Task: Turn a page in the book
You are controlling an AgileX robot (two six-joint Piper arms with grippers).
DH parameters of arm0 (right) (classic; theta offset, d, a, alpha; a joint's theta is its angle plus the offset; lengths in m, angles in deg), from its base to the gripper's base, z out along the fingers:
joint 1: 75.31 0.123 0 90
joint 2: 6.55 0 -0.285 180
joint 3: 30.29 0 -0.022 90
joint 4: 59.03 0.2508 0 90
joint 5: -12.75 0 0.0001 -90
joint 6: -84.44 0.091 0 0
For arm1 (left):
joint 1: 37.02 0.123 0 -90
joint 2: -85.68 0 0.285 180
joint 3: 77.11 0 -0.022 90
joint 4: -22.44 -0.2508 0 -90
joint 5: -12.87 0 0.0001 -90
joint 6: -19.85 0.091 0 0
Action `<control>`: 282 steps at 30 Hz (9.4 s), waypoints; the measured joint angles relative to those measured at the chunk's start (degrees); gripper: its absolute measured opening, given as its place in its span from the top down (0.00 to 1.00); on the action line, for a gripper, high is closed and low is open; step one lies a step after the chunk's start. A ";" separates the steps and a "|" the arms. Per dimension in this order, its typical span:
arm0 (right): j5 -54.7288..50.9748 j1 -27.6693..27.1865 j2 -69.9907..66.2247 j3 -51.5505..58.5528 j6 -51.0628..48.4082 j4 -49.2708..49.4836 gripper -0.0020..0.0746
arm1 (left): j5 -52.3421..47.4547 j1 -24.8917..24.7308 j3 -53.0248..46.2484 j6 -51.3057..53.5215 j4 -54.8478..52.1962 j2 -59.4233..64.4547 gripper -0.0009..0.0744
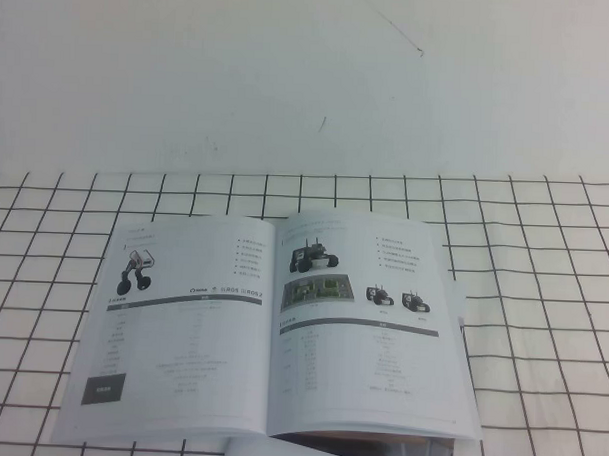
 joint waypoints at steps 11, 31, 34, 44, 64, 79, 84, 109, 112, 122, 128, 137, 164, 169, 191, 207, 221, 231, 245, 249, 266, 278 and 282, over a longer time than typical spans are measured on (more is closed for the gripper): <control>0.00 0.00 0.00 0.00 0.00 0.00 0.98 | 0.00 0.00 0.00 0.00 0.00 0.00 0.99; 0.00 0.00 0.00 0.00 0.00 0.00 0.98 | 0.00 0.00 0.00 0.00 0.00 0.00 0.99; 0.00 0.00 0.00 0.00 0.00 0.00 0.98 | 0.00 0.00 0.00 0.00 0.00 0.00 0.99; 0.00 0.00 0.00 0.00 0.00 0.00 0.98 | 0.00 0.00 0.00 0.00 0.00 0.00 0.99; 30.91 0.00 0.00 0.00 -0.35 -0.63 0.98 | 23.01 0.00 -0.33 0.00 0.00 0.00 0.99; 54.50 0.00 0.00 0.00 13.38 0.41 0.98 | 41.88 0.00 -0.33 0.00 0.69 0.00 0.99; 48.63 0.00 0.00 -1.39 13.46 0.00 0.98 | 44.32 0.00 -0.33 -2.35 4.03 0.00 0.99; -5.14 1.83 -28.48 -36.67 1.75 2.36 0.98 | -1.89 0.00 32.05 -0.03 9.50 20.22 0.99; -9.81 2.55 -32.55 -37.66 -5.29 10.55 0.98 | -1.21 0.00 33.28 4.40 16.45 25.36 0.99; -20.69 2.94 -41.66 -37.79 -25.77 27.70 0.98 | -11.48 0.00 39.53 22.93 33.78 43.95 0.99; -24.56 2.94 -46.18 -37.79 -30.12 30.34 0.98 | -19.93 -0.13 43.84 39.34 53.07 56.25 0.99; -26.94 2.98 -55.06 -37.82 -39.23 40.26 0.98 | -9.80 -13.47 44.35 48.47 63.26 73.35 0.99; -22.91 20.67 -93.26 -63.45 -41.23 43.85 0.82 | 10.53 -23.00 44.79 47.72 67.37 98.42 0.99; -22.81 20.67 -102.09 -67.97 -39.31 44.99 0.43 | 10.93 -23.00 44.79 47.72 67.74 99.69 0.99; -24.28 20.67 -116.91 -77.20 -27.56 41.96 0.26 | 11.79 -23.00 45.04 47.72 68.84 101.28 0.99; -25.96 20.67 -119.08 -77.40 -26.55 46.15 0.26 | 12.01 -23.00 45.23 47.72 70.26 101.79 0.99; -30.13 20.67 -119.16 -77.53 -28.98 57.69 0.26 | 12.01 -23.00 45.23 47.72 70.35 101.79 0.99; -35.61 20.67 -119.16 -77.53 -35.29 69.71 0.27 | 12.01 -23.00 45.23 47.62 70.35 101.79 0.99; -42.61 20.67 -119.16 -77.53 -41.96 83.90 0.29 | 12.17 -23.00 45.23 47.62 70.35 101.84 0.99; -43.24 20.67 -117.96 -77.53 -43.45 85.85 0.29 | 12.17 -23.00 45.23 47.62 70.35 101.84 0.99; -45.23 20.67 -116.29 -77.53 -44.03 87.55 0.29 | 13.96 -23.00 45.23 48.45 70.35 89.73 0.99; -45.12 22.68 -116.29 -77.53 -45.24 89.17 0.29 | -0.70 -23.00 41.59 44.78 65.68 67.70 0.99; -45.02 23.51 -116.29 -77.53 -46.36 90.45 0.29 | -5.57 -23.00 37.85 41.96 65.32 63.14 0.99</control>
